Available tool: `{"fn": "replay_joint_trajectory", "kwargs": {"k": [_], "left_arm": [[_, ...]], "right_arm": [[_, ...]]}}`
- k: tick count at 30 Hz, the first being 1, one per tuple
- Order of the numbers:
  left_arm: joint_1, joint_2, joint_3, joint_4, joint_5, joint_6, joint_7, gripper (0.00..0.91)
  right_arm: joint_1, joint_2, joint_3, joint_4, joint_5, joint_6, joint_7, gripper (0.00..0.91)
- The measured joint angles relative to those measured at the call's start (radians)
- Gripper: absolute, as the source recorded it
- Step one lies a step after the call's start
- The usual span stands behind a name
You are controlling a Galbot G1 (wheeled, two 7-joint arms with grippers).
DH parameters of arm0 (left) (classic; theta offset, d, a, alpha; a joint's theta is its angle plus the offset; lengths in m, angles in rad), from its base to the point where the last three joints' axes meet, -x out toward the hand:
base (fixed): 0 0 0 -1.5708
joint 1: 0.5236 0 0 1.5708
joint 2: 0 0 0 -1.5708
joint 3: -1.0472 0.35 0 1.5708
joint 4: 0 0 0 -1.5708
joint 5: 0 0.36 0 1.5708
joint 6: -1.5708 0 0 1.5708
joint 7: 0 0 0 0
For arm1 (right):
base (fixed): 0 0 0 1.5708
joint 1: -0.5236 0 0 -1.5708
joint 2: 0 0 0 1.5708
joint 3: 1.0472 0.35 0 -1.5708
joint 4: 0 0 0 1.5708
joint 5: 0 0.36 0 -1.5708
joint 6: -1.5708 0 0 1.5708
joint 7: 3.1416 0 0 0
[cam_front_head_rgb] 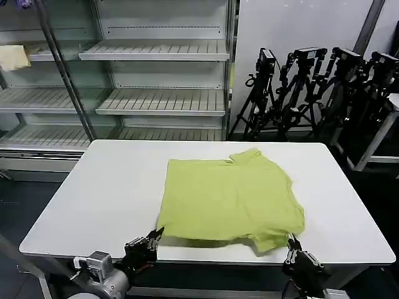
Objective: Fold and organize the clothes.
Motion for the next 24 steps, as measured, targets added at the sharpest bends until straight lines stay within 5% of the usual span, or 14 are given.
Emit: {"fn": "replay_joint_trajectory", "kwargs": {"k": [24], "left_arm": [[-0.194, -0.002, 0.044, 0.122, -0.080, -0.009, 0.014, 0.101]], "right_arm": [[0.259, -0.165, 0.035, -0.172, 0.140, -0.003, 0.021, 0.000]]}}
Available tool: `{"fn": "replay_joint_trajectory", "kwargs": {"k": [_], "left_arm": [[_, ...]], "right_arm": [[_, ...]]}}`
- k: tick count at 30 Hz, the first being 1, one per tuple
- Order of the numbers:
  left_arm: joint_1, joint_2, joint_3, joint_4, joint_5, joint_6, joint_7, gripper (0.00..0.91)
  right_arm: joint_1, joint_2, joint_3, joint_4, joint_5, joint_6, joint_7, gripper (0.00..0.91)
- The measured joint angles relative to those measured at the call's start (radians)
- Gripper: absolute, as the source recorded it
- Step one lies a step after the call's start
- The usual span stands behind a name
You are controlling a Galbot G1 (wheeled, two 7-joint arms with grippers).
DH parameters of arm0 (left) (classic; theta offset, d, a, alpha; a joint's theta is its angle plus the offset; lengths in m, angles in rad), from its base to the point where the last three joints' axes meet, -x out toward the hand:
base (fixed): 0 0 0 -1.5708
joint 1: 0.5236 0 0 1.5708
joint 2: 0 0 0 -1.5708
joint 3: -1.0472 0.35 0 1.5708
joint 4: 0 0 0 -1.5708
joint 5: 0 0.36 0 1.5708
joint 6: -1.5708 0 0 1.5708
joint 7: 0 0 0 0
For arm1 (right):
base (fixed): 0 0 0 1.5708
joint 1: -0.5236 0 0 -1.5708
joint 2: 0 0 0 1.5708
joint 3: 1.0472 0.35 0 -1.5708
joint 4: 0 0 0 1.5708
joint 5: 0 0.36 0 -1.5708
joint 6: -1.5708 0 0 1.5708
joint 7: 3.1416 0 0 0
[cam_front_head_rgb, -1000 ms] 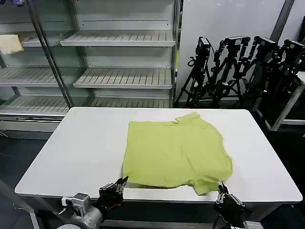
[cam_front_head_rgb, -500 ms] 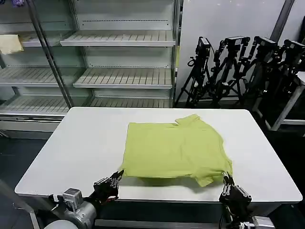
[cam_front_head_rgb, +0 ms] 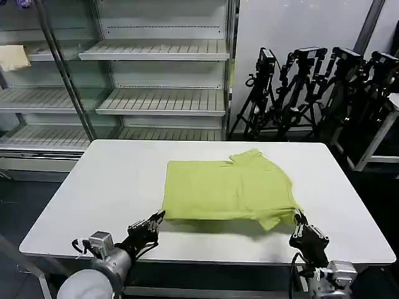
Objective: Fold and organize the clothes.
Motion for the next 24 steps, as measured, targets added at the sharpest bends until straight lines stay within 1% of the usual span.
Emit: {"fn": "replay_joint_trajectory", "kwargs": {"k": [10, 17, 24], "left_arm": [[-0.094, -0.001, 0.041, 0.082, 0.015, 0.003, -0.001, 0.101], [-0.140, -0.010, 0.076, 0.125, 0.036, 0.005, -0.003, 0.101], [-0.152, -0.026, 0.107, 0.158, 0.063, 0.000, -0.002, 0.101]], "right_arm": [[0.098, -0.061, -0.038, -0.088, 0.018, 0.001, 0.009, 0.000], [0.153, -0.070, -0.064, -0.149, 0.006, 0.006, 0.014, 0.000], [0.199, -0.082, -0.083, -0.201, -0.012, 0.012, 0.015, 0.000]]}}
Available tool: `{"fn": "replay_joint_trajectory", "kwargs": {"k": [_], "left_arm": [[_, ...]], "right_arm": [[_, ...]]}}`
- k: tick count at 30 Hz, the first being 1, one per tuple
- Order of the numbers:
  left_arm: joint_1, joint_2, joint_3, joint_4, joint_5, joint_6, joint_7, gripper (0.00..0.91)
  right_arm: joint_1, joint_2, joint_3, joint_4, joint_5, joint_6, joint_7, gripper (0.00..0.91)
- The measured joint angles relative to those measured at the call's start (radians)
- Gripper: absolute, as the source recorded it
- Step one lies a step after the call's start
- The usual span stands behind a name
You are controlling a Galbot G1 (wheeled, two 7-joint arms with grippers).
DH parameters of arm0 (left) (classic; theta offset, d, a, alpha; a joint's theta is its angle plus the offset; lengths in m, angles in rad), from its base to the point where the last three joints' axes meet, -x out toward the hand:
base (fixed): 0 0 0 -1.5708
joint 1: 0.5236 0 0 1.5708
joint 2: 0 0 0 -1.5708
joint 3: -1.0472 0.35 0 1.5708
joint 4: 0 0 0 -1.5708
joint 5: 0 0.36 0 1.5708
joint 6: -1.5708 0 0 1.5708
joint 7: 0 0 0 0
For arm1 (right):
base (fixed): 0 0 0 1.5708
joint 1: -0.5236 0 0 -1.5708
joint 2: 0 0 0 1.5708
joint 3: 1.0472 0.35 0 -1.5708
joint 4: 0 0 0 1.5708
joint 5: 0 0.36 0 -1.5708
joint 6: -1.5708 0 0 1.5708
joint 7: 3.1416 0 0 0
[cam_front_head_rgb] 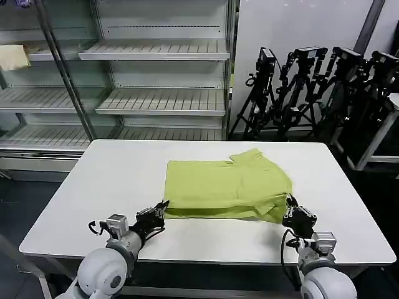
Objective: Fold and organize the clothes.
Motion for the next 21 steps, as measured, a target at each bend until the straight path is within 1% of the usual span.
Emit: {"fn": "replay_joint_trajectory", "kwargs": {"k": [7, 11, 16, 17, 18, 19, 20, 21], "left_arm": [[-0.019, -0.024, 0.020, 0.031, 0.025, -0.003, -0.001, 0.101], [-0.030, -0.034, 0.024, 0.047, 0.034, -0.004, -0.002, 0.171], [-0.035, -0.042, 0.025, 0.056, 0.041, -0.004, -0.002, 0.181], [-0.037, -0.043, 0.025, 0.057, 0.042, -0.004, -0.002, 0.191], [-0.038, -0.044, 0.025, 0.059, 0.042, -0.004, -0.002, 0.202], [-0.040, -0.046, 0.025, 0.060, 0.043, -0.004, -0.002, 0.252], [-0.042, -0.047, 0.026, 0.062, 0.045, -0.004, -0.002, 0.292], [-0.044, -0.048, 0.027, 0.064, 0.047, -0.004, -0.003, 0.413]], "right_arm": [[0.033, 0.003, -0.017, -0.050, -0.018, 0.001, -0.007, 0.000], [0.038, 0.009, -0.029, -0.073, -0.030, 0.000, -0.014, 0.000], [0.049, 0.017, -0.048, -0.096, -0.043, 0.001, -0.017, 0.000], [0.051, 0.019, -0.051, -0.100, -0.045, 0.000, -0.017, 0.081], [0.054, 0.021, -0.054, -0.105, -0.048, -0.002, -0.017, 0.242], [0.055, 0.023, -0.056, -0.109, -0.051, -0.004, -0.018, 0.554], [0.056, 0.025, -0.058, -0.113, -0.054, -0.005, -0.019, 0.725], [0.056, 0.027, -0.059, -0.116, -0.057, -0.006, -0.021, 0.907]]}}
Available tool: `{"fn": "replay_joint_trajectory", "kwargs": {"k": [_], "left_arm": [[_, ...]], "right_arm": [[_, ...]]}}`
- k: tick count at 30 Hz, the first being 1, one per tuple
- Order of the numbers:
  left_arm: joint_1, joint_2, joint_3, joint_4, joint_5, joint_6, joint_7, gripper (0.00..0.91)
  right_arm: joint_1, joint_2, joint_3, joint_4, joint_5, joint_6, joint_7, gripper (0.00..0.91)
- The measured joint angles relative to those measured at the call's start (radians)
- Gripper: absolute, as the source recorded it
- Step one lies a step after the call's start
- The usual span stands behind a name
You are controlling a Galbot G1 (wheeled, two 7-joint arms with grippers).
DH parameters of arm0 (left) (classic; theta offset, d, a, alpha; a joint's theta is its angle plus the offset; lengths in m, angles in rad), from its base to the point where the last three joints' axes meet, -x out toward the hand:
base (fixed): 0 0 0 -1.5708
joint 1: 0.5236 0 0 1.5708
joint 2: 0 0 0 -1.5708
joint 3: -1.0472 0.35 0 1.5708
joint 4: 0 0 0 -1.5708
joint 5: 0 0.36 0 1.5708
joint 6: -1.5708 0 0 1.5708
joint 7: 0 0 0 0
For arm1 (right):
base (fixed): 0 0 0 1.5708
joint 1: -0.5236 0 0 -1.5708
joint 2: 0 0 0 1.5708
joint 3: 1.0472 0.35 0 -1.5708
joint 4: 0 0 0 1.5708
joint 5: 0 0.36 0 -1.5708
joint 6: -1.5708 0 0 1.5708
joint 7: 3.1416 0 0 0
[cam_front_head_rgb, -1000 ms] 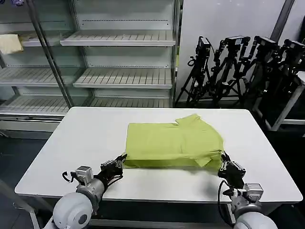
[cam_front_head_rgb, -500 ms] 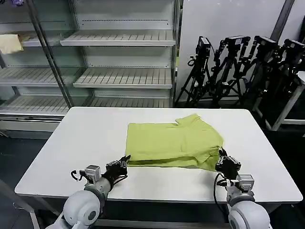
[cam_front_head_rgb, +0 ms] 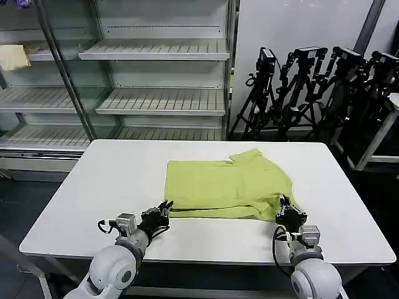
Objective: Fold and organize the clothes.
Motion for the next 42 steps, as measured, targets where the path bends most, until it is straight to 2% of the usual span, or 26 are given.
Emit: {"fn": "replay_joint_trajectory", "kwargs": {"k": [1, 2, 14, 28, 34, 35, 36, 37, 39, 42], "left_arm": [[-0.002, -0.002, 0.002, 0.003, 0.002, -0.002, -0.001, 0.856], [-0.004, -0.004, 0.003, 0.006, 0.005, -0.005, -0.002, 0.907], [0.013, -0.006, -0.009, 0.002, 0.029, -0.009, -0.009, 0.907], [0.053, -0.015, -0.012, -0.009, 0.049, -0.003, -0.013, 0.907], [0.043, -0.021, 0.004, 0.012, 0.055, 0.001, -0.015, 0.665], [0.041, -0.022, 0.007, 0.015, 0.056, 0.002, -0.015, 0.403], [0.039, -0.022, 0.010, 0.019, 0.057, 0.003, -0.015, 0.212], [0.037, -0.023, 0.012, 0.022, 0.058, 0.003, -0.015, 0.151], [0.035, -0.023, 0.015, 0.026, 0.058, 0.003, -0.015, 0.060], [0.034, -0.022, 0.016, 0.033, 0.058, 0.002, -0.015, 0.040]], "right_arm": [[-0.001, 0.002, 0.000, 0.000, -0.003, 0.000, -0.002, 0.907], [-0.002, 0.004, -0.001, -0.001, -0.006, 0.000, -0.004, 0.907], [-0.061, 0.002, 0.041, 0.035, -0.002, 0.007, -0.022, 0.907], [-0.153, -0.001, 0.156, 0.084, 0.077, -0.043, -0.012, 0.907], [-0.157, 0.000, 0.169, 0.074, 0.135, -0.077, -0.004, 0.907], [-0.156, 0.000, 0.169, 0.073, 0.143, -0.082, -0.003, 0.776], [-0.156, 0.001, 0.169, 0.072, 0.151, -0.087, -0.002, 0.373], [-0.155, 0.001, 0.169, 0.071, 0.158, -0.090, -0.001, 0.212], [-0.154, 0.001, 0.168, 0.068, 0.169, -0.094, -0.001, 0.000], [-0.150, 0.000, 0.168, 0.066, 0.182, -0.097, -0.001, 0.000]]}}
